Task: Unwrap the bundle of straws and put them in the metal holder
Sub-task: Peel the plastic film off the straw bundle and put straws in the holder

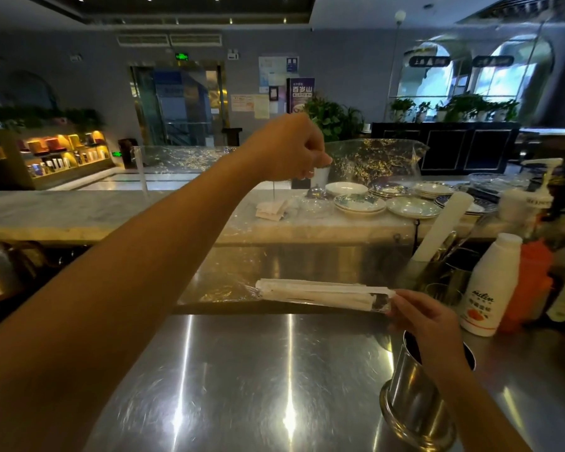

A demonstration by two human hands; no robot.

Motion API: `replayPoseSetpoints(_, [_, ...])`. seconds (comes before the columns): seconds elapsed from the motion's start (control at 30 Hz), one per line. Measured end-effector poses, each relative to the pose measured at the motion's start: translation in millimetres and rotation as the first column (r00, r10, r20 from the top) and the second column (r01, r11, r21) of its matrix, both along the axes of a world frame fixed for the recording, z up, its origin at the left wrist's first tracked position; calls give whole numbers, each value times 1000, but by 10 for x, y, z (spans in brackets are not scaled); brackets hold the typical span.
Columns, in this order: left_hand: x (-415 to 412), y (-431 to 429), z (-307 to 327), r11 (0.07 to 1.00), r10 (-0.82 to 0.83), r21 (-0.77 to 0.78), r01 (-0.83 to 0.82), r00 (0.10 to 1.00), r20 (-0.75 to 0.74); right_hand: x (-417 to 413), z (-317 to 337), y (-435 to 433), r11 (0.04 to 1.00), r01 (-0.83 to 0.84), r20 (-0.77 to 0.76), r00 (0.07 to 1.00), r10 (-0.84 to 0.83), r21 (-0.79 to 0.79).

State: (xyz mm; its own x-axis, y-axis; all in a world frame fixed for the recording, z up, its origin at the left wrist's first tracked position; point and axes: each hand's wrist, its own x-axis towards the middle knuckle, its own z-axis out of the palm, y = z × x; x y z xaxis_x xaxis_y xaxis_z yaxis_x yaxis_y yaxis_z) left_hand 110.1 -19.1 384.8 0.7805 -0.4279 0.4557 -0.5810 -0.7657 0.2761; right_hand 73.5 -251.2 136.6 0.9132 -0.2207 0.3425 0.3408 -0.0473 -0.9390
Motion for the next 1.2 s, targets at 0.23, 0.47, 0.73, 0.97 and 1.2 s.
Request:
replayPoseSetpoints(0.23, [-28, -339, 24, 995, -99, -7, 100, 994, 46, -216, 37, -308, 987, 146, -12, 989, -145, 64])
replayPoseSetpoints(0.47, [-73, -857, 34, 966, -257, -11, 259, 964, 72, -597, 64, -731, 958, 256, -6, 966, -257, 131])
replayPoseSetpoints(0.73, [-246, -1577, 40, 881, -464, -33, 472, 876, 136, -1225, 118, -1209, 893, 432, 49, 896, -441, 128])
replayPoseSetpoints(0.97, [-404, -2214, -45, 777, -619, -48, 628, 775, 124, -1880, 109, -1531, 781, 621, 28, 782, -623, 62])
replayPoseSetpoints(1.2, [-520, -2600, -146, 683, -723, -28, 730, 681, 119, -2274, 135, -1671, 684, 729, 2, 684, -729, 38])
